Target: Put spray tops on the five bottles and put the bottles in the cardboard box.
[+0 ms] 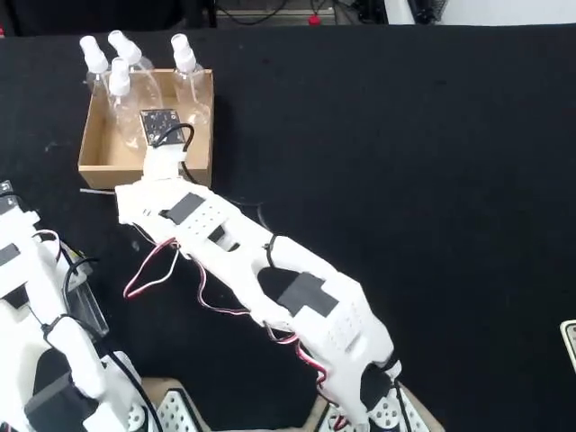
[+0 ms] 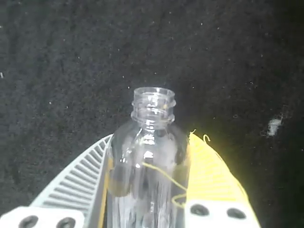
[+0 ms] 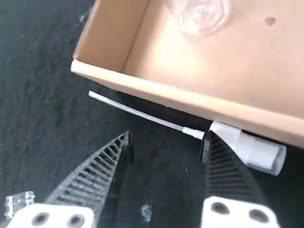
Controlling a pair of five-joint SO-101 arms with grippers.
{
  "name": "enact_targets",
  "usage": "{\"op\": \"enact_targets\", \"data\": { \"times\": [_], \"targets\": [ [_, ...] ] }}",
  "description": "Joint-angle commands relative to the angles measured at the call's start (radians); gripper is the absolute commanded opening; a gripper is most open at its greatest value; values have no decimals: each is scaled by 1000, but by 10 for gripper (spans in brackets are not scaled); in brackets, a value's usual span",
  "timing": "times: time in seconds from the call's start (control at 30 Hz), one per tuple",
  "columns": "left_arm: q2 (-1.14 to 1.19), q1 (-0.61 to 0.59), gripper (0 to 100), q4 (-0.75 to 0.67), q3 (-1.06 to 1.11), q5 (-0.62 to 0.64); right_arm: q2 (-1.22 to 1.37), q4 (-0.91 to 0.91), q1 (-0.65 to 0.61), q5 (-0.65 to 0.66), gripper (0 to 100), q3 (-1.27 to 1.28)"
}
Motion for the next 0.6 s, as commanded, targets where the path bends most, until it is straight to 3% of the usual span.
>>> {"op": "enact_targets", "data": {
  "times": [0.0,0.47,0.57],
  "targets": [
    [-23,-5,51,-14,-39,6,-8,-23,-12,11,234,-53],
    [-25,-7,51,-14,-39,5,-4,-25,-31,14,237,-96],
    [-25,-7,51,-14,-39,3,-5,-25,-29,89,237,-96]
  ]
}}
